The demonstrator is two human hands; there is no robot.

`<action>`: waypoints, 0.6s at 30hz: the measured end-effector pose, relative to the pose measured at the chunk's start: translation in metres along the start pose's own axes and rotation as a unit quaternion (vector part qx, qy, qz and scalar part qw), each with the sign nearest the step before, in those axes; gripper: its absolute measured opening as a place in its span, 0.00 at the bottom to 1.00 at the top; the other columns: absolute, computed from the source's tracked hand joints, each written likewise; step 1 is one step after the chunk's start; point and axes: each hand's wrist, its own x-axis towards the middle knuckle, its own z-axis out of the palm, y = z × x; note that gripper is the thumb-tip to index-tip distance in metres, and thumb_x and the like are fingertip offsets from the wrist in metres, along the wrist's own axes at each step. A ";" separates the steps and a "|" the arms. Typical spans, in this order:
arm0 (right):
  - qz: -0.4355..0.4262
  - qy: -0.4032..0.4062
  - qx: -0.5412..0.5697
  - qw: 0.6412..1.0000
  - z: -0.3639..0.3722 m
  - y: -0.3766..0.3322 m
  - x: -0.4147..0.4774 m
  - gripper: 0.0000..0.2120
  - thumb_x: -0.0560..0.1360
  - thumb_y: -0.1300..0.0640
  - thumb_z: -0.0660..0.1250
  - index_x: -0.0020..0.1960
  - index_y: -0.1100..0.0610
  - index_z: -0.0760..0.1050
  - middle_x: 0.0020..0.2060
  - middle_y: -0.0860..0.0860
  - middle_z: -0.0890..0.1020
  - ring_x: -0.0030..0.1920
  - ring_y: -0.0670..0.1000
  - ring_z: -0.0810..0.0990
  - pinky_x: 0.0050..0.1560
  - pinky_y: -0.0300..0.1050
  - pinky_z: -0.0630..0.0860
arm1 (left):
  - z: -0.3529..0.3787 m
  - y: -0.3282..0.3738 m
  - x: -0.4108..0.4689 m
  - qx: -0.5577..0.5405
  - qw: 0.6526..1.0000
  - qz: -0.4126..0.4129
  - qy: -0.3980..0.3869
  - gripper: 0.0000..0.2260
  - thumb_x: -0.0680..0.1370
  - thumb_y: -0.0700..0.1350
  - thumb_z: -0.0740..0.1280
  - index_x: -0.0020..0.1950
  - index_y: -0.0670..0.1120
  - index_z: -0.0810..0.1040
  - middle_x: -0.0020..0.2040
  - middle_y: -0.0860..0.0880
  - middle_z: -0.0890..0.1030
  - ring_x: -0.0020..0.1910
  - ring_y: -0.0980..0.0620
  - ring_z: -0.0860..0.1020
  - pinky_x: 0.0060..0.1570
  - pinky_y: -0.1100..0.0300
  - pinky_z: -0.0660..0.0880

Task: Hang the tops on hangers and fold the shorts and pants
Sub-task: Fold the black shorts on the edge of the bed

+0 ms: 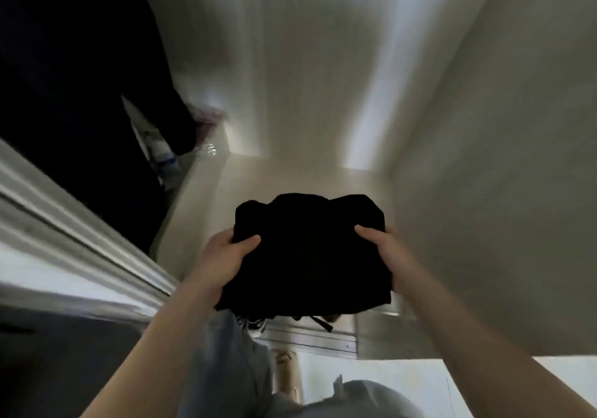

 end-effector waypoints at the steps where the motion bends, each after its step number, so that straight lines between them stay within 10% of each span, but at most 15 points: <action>1: 0.009 0.019 0.004 1.000 -0.004 0.000 0.012 0.18 0.67 0.51 0.77 0.55 0.52 0.80 0.47 0.54 0.87 0.48 0.58 0.87 0.51 0.56 0.82 | 0.005 0.000 0.019 0.007 1.000 -0.012 -0.017 0.06 0.79 0.45 0.71 0.56 0.49 0.83 0.49 0.48 0.87 0.47 0.49 0.86 0.52 0.51 0.81; 6: 0.031 0.078 -0.025 0.996 -0.028 -0.001 0.082 0.12 0.71 0.52 0.75 0.53 0.53 0.81 0.40 0.50 0.87 0.40 0.52 0.87 0.37 0.45 0.82 | 0.040 -0.009 0.110 0.032 0.993 -0.071 -0.086 0.06 0.80 0.45 0.71 0.56 0.49 0.82 0.46 0.50 0.87 0.45 0.49 0.86 0.43 0.56 0.81; 12: -0.004 0.185 -0.067 0.980 -0.056 0.005 0.176 0.16 0.75 0.58 0.71 0.63 0.56 0.78 0.52 0.55 0.84 0.52 0.59 0.83 0.58 0.57 0.79 | 0.097 -0.020 0.211 0.058 0.989 -0.061 -0.120 0.13 0.81 0.43 0.68 0.65 0.50 0.78 0.57 0.47 0.84 0.54 0.45 0.84 0.61 0.43 0.78; 18: -0.084 0.278 -0.199 0.936 -0.082 -0.013 0.268 0.12 0.78 0.59 0.67 0.61 0.56 0.77 0.51 0.54 0.82 0.55 0.57 0.81 0.54 0.50 0.77 | 0.161 -0.030 0.303 0.073 0.992 0.027 -0.103 0.11 0.82 0.43 0.65 0.53 0.61 0.80 0.50 0.56 0.85 0.49 0.54 0.84 0.50 0.55 0.80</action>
